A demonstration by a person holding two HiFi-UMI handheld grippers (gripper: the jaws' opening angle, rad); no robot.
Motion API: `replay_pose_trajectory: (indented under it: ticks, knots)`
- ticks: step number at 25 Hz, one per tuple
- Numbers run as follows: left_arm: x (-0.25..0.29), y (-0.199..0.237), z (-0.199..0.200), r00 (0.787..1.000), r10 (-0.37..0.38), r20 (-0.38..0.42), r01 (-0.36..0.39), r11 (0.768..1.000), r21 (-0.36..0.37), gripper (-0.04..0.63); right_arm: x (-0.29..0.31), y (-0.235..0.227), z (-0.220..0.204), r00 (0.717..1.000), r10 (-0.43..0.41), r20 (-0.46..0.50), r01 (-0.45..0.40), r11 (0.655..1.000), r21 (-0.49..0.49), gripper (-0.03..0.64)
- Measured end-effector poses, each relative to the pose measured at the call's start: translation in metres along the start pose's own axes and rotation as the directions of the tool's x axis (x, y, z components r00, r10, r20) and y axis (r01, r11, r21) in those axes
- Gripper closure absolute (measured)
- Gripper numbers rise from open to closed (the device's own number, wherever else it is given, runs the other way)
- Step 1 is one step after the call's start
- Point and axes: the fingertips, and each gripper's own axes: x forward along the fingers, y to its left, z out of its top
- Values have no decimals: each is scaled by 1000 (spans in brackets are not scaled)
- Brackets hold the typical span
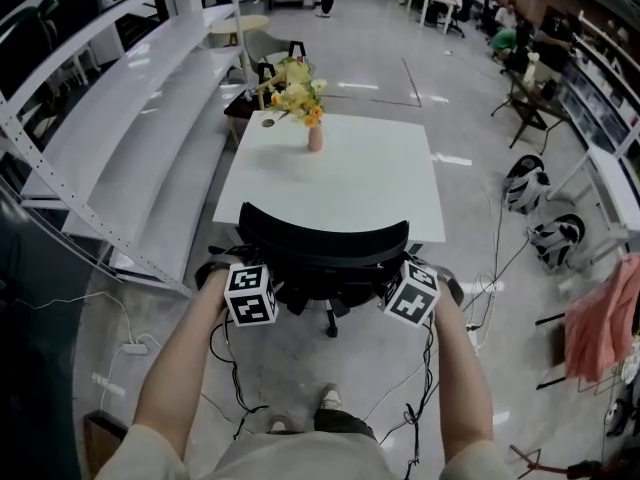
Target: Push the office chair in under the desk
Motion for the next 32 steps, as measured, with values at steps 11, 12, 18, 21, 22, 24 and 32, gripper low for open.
replay_pose_trajectory:
  ticks: [11,12,18,21,22,24,32]
  knots:
    - [15,34,-6,999,36,-20,-36,999,-5,423,13,-36,10,999,-23,30,24,999,-36,430]
    - [16,38,-6,999,43,-23,-44,999,-6,422,14,-40,11,999,-23,33,25,999,-39,429]
    - [28,54,-12,998,50,-43,-51,998,-26,419,22,-59,17,999,-21,40,23,998,-53,430]
    - [32,62,-16,996,68,-58,-70,997,-30,414,26,-65,21,999,-24,44,26,998,-57,430]
    - [33,65,-17,995,72,-62,-75,997,-34,413,27,-68,23,999,-25,46,28,998,-60,431]
    - [35,72,-19,995,76,-69,-79,996,-41,408,29,-73,27,998,-28,50,32,997,-65,432]
    - [38,86,-23,995,80,-58,-82,996,-27,407,35,-86,35,999,-28,44,30,998,-46,430]
